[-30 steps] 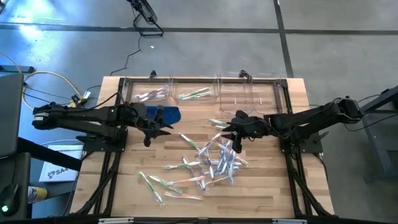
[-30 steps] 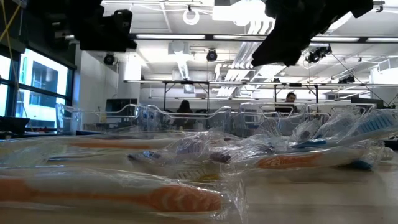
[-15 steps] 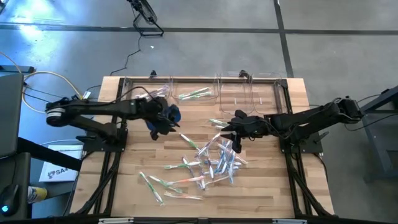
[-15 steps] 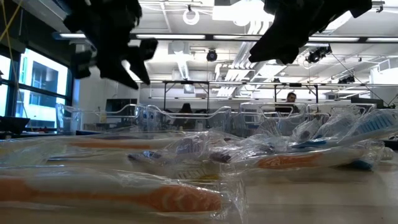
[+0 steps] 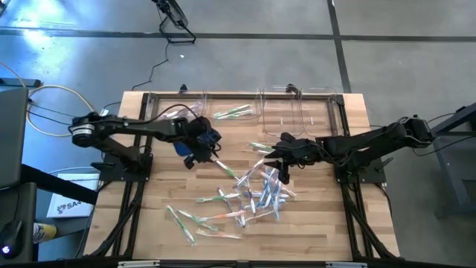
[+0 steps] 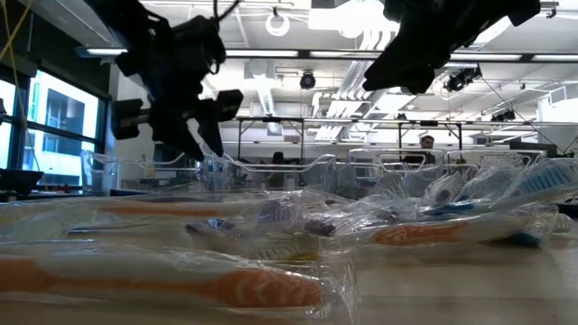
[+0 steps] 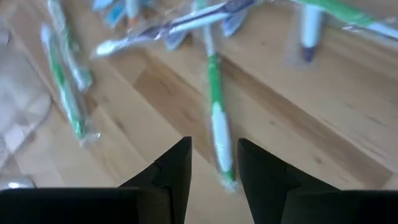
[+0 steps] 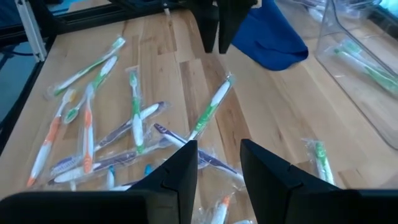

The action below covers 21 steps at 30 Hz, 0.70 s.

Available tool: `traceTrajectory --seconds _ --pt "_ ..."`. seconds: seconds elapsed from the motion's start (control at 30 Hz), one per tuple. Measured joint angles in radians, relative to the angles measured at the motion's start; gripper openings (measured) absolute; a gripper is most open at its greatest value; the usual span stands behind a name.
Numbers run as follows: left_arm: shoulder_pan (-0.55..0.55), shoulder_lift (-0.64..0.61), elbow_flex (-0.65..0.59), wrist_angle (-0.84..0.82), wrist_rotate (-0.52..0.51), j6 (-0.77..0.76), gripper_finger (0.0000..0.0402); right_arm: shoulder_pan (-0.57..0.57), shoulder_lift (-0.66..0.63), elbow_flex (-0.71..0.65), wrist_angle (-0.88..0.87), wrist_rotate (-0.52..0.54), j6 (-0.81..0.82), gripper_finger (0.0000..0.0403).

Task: Pick & Place Toothbrushes
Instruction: Put the green toothbrush into the middle left transparent bin

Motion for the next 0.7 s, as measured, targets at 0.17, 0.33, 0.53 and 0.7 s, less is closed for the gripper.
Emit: traceTrajectory --seconds 0.17,0.33,0.53,0.7 --pt "0.008 0.073 0.076 -0.008 0.004 -0.025 0.0125 0.0 0.0 0.0 0.0 0.006 0.0 0.0114" --pt "0.006 0.147 0.157 -0.094 0.023 0.011 0.0125 0.0 0.0 0.0 -0.002 0.006 0.0 0.0114" --pt "0.006 0.239 0.195 -0.145 0.024 0.025 0.0125 0.0 0.0 0.0 -0.016 0.006 0.0 0.0114" --pt "0.006 0.283 0.195 -0.14 0.054 0.024 0.0125 0.0 0.0 0.0 -0.019 0.006 0.0 0.0114"
